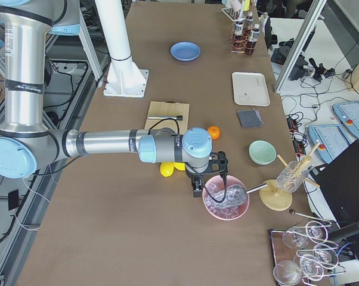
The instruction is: Pick orange to plate
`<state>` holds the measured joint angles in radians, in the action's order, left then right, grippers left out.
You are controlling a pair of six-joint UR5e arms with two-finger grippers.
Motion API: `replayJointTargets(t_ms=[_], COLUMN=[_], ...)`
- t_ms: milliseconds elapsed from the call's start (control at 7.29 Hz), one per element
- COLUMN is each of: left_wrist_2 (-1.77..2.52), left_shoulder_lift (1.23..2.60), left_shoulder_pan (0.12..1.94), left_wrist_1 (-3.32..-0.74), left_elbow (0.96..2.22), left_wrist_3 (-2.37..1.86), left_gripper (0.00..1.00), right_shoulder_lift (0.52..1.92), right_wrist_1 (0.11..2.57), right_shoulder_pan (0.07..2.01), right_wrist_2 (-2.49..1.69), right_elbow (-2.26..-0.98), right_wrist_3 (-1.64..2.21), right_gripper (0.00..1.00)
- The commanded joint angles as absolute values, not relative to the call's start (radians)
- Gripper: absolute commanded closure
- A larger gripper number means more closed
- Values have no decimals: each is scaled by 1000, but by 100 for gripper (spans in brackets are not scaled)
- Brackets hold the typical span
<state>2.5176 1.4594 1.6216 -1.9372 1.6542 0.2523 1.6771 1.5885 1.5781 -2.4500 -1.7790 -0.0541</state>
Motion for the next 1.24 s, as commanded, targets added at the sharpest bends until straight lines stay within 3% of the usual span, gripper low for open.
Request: replayJointTargets(t_ms=[0, 275, 686, 1098], left_wrist_2=[2525, 2511, 2264, 2022], left_shoulder_lift=[1460, 1408, 1373, 1390], left_shoulder_pan=[1591, 1432, 1083, 772], left_wrist_1=[-2026, -2328, -2705, -2799], left_elbow=[1672, 1660, 1658, 1660], left_wrist_3=[-23, -403, -870, -1151], left_gripper=[1, 1, 1, 2], right_shoulder_lift=[1667, 1635, 1533, 1511], right_wrist_1=[1574, 1572, 1574, 1572], right_shoulder_pan=[1524, 1401, 1232, 1138], right_wrist_2=[-2476, -2305, -2191, -2154], right_elbow=[-1840, -1938, -1968, -1993], right_wrist_3=[22, 333, 506, 644], right_gripper=[0, 0, 0, 0])
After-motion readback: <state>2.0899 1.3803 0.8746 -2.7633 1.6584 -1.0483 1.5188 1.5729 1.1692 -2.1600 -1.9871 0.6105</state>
